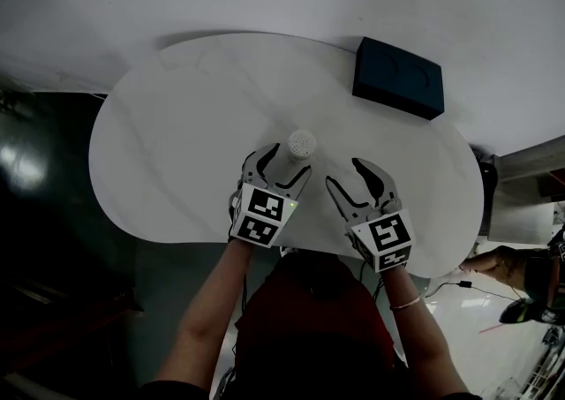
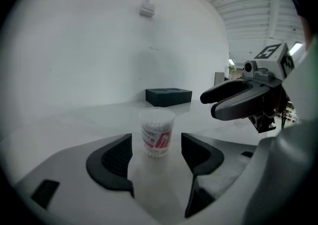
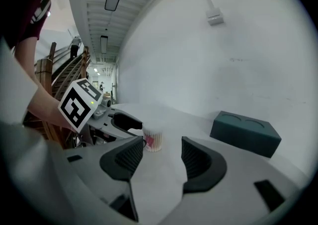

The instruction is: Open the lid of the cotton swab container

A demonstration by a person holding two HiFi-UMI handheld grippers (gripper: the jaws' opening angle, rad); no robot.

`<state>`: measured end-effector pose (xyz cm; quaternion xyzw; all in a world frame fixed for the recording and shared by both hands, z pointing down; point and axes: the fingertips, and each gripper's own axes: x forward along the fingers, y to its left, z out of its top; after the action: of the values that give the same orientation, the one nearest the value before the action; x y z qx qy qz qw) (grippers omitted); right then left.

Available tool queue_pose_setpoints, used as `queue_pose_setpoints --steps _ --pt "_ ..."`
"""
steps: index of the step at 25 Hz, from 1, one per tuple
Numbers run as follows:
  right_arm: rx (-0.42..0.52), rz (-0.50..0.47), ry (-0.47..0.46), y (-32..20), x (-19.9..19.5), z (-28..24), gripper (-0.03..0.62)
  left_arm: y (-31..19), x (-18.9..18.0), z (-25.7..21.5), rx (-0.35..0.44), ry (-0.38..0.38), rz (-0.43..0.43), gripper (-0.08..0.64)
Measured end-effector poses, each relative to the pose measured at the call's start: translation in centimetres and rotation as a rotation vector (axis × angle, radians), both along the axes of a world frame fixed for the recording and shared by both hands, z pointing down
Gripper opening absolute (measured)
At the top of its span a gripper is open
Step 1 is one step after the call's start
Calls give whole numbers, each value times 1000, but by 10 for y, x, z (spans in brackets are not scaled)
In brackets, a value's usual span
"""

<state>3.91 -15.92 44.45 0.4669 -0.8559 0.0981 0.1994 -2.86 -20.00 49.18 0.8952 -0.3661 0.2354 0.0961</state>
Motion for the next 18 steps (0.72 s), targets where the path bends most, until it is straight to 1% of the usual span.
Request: queue_pose_setpoints --steps 10,18 --pt "-19 -10 -2 -18 8 8 232 -17 15 17 -27 -53 27 287" --pt "-30 -31 -6 -27 9 14 232 -19 17 27 -25 -150 45 285"
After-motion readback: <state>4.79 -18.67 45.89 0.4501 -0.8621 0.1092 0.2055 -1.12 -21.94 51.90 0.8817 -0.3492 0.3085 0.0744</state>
